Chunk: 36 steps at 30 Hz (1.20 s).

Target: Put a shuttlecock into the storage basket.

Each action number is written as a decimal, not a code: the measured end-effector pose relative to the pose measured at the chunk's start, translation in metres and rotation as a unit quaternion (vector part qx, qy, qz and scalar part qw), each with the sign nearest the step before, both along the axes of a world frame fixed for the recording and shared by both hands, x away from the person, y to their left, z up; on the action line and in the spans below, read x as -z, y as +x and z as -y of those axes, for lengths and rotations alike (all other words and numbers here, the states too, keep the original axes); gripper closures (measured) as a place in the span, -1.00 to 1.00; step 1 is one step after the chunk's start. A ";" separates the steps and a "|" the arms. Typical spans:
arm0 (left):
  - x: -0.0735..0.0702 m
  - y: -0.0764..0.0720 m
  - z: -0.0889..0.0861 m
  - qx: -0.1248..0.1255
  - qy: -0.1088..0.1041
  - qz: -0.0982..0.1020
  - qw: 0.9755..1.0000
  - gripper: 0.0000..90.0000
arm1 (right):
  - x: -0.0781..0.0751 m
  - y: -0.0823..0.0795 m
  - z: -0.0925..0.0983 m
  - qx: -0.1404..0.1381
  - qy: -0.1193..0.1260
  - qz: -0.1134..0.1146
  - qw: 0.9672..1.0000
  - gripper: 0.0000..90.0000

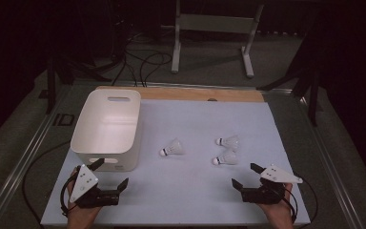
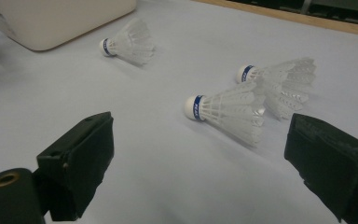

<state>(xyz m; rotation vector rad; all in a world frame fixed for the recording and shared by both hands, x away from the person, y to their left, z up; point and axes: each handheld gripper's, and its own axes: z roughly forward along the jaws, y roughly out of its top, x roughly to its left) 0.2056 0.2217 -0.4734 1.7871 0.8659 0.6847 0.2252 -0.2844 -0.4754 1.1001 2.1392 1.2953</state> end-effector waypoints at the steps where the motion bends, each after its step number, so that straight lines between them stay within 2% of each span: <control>1: 0.000 0.000 0.000 0.000 0.000 0.000 1.000 -1.00 | -0.001 0.001 0.000 0.001 0.001 0.001 1.000 -0.82; 7: 0.001 0.001 -0.001 -0.002 -0.001 -0.003 1.000 -1.00 | -0.009 0.007 0.003 0.002 -0.001 0.000 1.000 -0.82; 14: 0.002 0.001 -0.001 -0.005 -0.001 0.005 1.000 -1.00 | -0.015 0.014 0.005 0.006 0.000 -0.002 1.000 -0.82; 20: 0.002 0.002 -0.001 -0.003 0.000 0.006 1.000 -1.00 | -0.018 0.022 0.004 0.008 -0.013 -0.012 1.000 -0.82; 25: 0.002 0.002 -0.002 -0.005 -0.002 0.007 1.000 -1.00 | -0.019 0.028 0.002 0.008 -0.021 -0.030 0.999 -0.82; 30: 0.003 0.002 -0.002 -0.003 -0.002 0.006 1.000 -1.00 | -0.019 0.029 0.001 0.010 -0.022 -0.033 0.999 -0.82; 31: 0.003 0.002 -0.002 -0.004 -0.002 0.005 1.000 -1.00 | -0.021 0.035 -0.002 0.012 -0.036 -0.038 0.999 -0.82; 36: 0.003 0.002 -0.003 -0.007 -0.002 0.005 1.000 -1.00 | -0.024 0.041 -0.004 0.007 -0.042 -0.043 0.998 -0.82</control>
